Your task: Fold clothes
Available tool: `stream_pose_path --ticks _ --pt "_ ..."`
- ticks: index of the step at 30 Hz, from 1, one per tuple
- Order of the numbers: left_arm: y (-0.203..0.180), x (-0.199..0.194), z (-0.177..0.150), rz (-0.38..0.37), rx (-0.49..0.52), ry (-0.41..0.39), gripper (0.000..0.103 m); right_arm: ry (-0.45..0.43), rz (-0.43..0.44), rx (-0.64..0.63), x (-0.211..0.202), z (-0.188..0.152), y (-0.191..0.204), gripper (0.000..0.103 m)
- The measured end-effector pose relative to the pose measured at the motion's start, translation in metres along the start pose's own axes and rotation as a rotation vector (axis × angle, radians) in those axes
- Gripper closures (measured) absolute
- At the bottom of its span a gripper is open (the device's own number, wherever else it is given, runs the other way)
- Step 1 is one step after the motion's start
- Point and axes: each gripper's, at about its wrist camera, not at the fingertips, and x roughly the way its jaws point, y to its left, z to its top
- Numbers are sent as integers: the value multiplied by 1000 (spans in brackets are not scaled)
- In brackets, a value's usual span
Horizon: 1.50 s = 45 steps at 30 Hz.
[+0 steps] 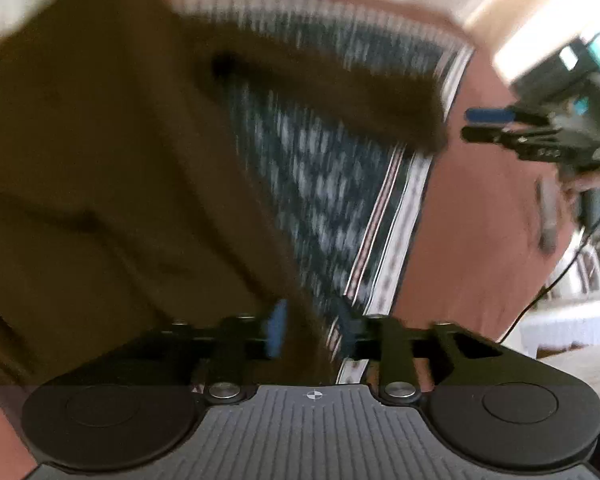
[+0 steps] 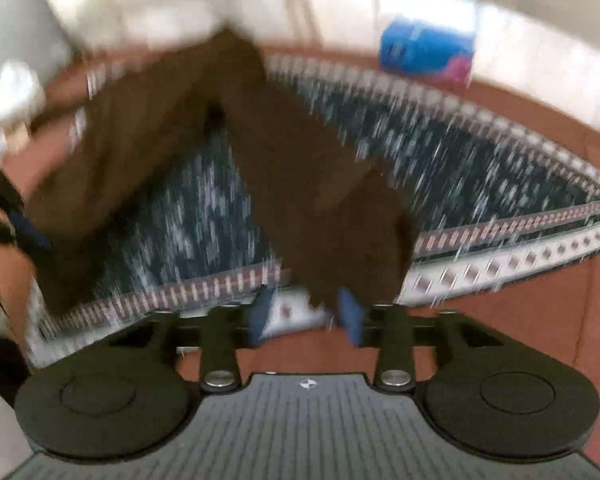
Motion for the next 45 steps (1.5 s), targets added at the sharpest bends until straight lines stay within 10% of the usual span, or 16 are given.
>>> stream_pose_path --ticks 6,20,22,25,35,41,45 --pt "-7 14 61 200 149 -190 45 -113 19 59 11 48 -28 46" --pt "13 126 109 498 362 -78 45 100 131 32 85 73 -48 46" --pt "19 135 110 512 362 -50 91 136 154 45 89 69 -50 47" --pt "22 128 117 450 303 -57 103 191 158 27 95 66 -48 82" --pt "-3 125 95 272 252 -4 103 -234 -198 34 -31 102 -79 85" --pt "-19 126 78 169 234 39 103 141 -157 40 2 50 -86 84" --pt "-9 102 75 116 166 -3 78 358 -91 17 35 17 -72 74"
